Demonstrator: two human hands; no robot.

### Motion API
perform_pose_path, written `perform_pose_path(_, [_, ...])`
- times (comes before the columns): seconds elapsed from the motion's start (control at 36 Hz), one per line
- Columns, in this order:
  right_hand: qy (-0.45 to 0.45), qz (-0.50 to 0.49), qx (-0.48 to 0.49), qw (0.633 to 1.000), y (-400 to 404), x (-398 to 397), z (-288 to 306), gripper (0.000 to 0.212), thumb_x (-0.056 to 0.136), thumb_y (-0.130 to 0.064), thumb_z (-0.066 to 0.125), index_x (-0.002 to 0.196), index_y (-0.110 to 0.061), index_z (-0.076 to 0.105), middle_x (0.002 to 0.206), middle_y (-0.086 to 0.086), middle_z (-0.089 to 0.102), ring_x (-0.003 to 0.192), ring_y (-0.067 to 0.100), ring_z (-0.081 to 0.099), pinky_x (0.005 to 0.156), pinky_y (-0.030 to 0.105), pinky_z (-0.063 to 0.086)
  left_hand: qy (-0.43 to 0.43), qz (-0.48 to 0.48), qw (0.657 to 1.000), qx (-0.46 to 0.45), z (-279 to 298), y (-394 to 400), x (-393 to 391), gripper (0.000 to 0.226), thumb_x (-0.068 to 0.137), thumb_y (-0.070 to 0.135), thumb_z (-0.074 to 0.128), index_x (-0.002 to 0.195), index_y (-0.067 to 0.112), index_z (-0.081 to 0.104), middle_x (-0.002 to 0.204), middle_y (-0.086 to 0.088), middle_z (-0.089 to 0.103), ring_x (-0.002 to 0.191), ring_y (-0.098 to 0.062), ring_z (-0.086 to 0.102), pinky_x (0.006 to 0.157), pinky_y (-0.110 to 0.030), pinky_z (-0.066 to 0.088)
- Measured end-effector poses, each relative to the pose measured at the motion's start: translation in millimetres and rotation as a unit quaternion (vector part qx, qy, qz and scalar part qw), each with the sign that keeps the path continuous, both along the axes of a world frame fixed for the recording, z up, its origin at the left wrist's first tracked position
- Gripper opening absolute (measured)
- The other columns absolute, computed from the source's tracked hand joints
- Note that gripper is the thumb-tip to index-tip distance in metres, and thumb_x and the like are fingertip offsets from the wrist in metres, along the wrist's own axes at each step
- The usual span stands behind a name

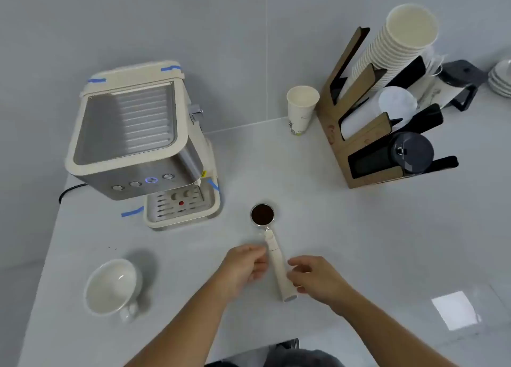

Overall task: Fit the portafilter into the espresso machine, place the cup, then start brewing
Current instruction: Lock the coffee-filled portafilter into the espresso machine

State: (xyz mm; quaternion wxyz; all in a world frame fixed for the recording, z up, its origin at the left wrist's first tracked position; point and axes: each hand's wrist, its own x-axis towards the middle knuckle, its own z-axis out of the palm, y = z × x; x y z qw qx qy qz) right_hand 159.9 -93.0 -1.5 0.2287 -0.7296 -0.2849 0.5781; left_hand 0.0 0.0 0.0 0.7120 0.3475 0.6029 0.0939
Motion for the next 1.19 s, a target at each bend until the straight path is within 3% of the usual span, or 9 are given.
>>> perform_pose_path(0.14, [-0.049,0.025,0.002,0.998,1,-4,-5,0.047,0.081,-0.027,0.072,0.126,-0.016,0.063,0.102,-0.001,0.069,0.080,0.013,0.064,0.065,0.020,0.049,0.004,0.016,1.000,0.003,-4,2,9,0.011,0.092,0.015,0.062,0.097,0.007,0.068,0.087,-0.011,0.069,0.080,-0.022,0.066,0.075,-0.029,0.056])
perform_pose_path(0.28, [-0.080,0.047,0.008,0.996,2,-10,-6,0.047,0.075,-0.026,0.077,0.120,-0.017,0.066,0.095,-0.002,0.067,0.079,0.013,0.062,0.057,0.018,0.047,0.030,0.010,0.999,0.007,-8,1,16,0.017,0.090,0.013,0.064,0.103,0.006,0.071,0.105,-0.023,0.074,0.087,-0.027,0.069,0.090,-0.040,0.056])
perform_pose_path(0.42, [-0.094,0.060,0.007,0.994,4,-10,-7,0.032,0.070,-0.021,0.076,0.101,-0.013,0.074,0.095,0.013,0.073,0.076,0.019,0.062,0.075,0.040,0.057,0.038,0.004,0.999,0.010,-10,0,20,0.010,0.090,0.011,0.063,0.096,0.011,0.071,0.109,-0.023,0.073,0.089,-0.028,0.069,0.089,-0.039,0.056])
perform_pose_path(0.56, [-0.091,0.062,0.014,0.994,4,-9,-9,0.031,0.072,-0.019,0.077,0.103,-0.014,0.074,0.094,0.008,0.073,0.078,0.019,0.063,0.072,0.034,0.055,0.045,0.013,0.999,0.008,-9,2,23,0.009,0.090,0.008,0.062,0.091,0.012,0.070,0.097,-0.017,0.072,0.087,-0.029,0.069,0.088,-0.040,0.056])
perform_pose_path(0.72, [-0.090,0.059,0.011,0.994,5,-10,-8,0.031,0.073,-0.019,0.077,0.104,-0.014,0.072,0.086,0.001,0.067,0.074,0.014,0.058,0.068,0.028,0.051,0.053,0.012,0.998,0.005,-11,2,27,0.008,0.090,0.008,0.063,0.094,0.009,0.070,0.100,-0.019,0.073,0.091,-0.032,0.071,0.089,-0.040,0.057])
perform_pose_path(0.92, [-0.096,0.051,0.014,0.994,2,-13,-6,0.027,0.073,-0.019,0.076,0.099,-0.012,0.070,0.083,0.001,0.065,0.072,0.015,0.057,0.073,0.033,0.053,0.049,0.016,0.999,0.003,-10,2,29,0.008,0.089,0.010,0.065,0.095,0.009,0.070,0.105,-0.020,0.074,0.101,-0.034,0.071,0.092,-0.043,0.057])
perform_pose_path(1.03, [-0.100,0.039,0.020,0.994,-2,-19,-2,0.026,0.076,-0.019,0.073,0.101,-0.011,0.069,0.094,0.009,0.069,0.076,0.018,0.059,0.073,0.035,0.055,0.042,0.021,0.999,0.008,-9,0,29,0.014,0.092,0.009,0.061,0.103,0.006,0.069,0.108,-0.020,0.073,0.101,-0.033,0.071,0.092,-0.042,0.057])
perform_pose_path(1.11, [-0.095,0.030,0.030,0.995,-3,-22,2,0.027,0.078,-0.019,0.073,0.104,-0.013,0.068,0.097,0.004,0.066,0.085,0.022,0.065,0.065,0.028,0.054,0.037,0.027,0.999,0.014,-7,0,26,0.021,0.092,0.009,0.061,0.111,0.004,0.069,0.108,-0.019,0.073,0.100,-0.031,0.072,0.085,-0.037,0.059])
perform_pose_path(1.19, [-0.074,0.023,0.042,0.996,-4,-24,6,0.029,0.081,-0.016,0.072,0.110,-0.016,0.066,0.099,-0.004,0.063,0.077,0.009,0.064,0.047,0.009,0.045,0.022,0.024,0.999,0.018,-1,1,21,0.021,0.093,0.011,0.061,0.111,0.005,0.069,0.107,-0.017,0.073,0.099,-0.030,0.072,0.081,-0.032,0.059])
